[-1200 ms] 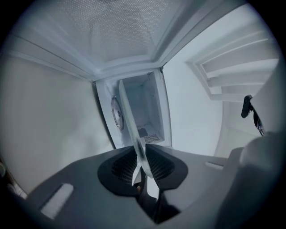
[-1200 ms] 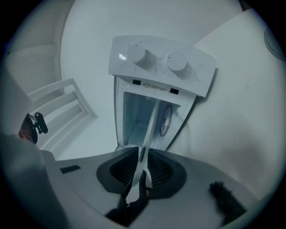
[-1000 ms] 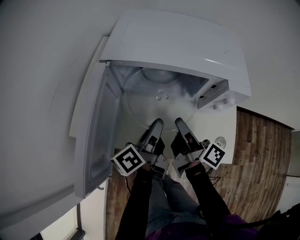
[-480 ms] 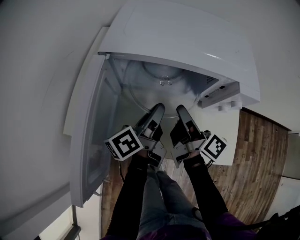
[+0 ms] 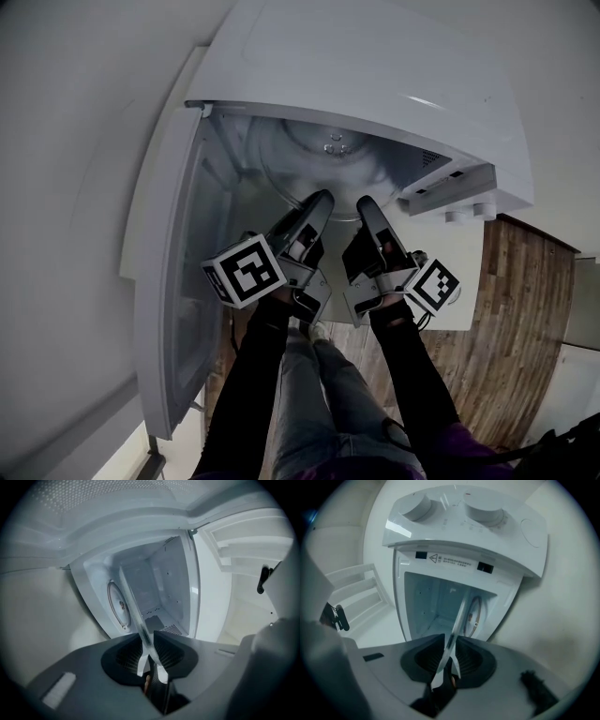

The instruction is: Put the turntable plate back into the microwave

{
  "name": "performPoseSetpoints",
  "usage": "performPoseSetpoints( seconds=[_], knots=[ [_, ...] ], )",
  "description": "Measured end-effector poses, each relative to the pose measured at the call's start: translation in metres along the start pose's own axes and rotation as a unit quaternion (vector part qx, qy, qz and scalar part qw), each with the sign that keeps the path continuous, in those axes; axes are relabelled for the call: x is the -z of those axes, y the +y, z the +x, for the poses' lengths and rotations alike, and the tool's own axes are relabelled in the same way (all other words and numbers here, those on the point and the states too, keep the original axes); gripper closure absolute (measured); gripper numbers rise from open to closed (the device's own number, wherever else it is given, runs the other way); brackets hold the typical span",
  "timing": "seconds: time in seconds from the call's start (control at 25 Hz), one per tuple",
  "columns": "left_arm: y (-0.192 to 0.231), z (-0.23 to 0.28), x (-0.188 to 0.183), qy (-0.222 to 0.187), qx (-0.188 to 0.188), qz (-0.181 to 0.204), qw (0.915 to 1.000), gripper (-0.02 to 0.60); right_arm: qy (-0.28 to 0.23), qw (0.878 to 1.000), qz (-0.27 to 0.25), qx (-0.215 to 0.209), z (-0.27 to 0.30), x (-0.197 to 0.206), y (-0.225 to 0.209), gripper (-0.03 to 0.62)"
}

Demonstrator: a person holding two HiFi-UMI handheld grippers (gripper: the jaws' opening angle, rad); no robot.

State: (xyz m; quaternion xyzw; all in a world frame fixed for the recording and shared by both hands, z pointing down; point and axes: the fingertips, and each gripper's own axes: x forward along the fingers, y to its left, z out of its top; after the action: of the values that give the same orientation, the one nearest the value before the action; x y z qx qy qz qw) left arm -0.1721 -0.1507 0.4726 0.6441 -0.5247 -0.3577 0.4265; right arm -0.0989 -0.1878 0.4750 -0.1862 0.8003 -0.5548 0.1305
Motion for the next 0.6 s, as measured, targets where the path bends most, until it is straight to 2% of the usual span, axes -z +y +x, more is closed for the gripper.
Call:
performPoseSetpoints(
  seconds=[0.4, 0.6],
  knots=[
    [0.0024, 0.0047, -0.0043, 0.004, 0.002, -0.012, 0.9999, 0.497, -0.013, 1.0, -0.006, 0.004, 0.0051, -0.0035, 0.0013, 0.517],
    [0.0013, 0.0042, -0.0058, -0.001, -0.009, -0.021, 0.9997, 0.497, -0.012, 1.0, -0.003, 0.008, 0.006, -0.0047, 0.0034, 0.517]
  ],
)
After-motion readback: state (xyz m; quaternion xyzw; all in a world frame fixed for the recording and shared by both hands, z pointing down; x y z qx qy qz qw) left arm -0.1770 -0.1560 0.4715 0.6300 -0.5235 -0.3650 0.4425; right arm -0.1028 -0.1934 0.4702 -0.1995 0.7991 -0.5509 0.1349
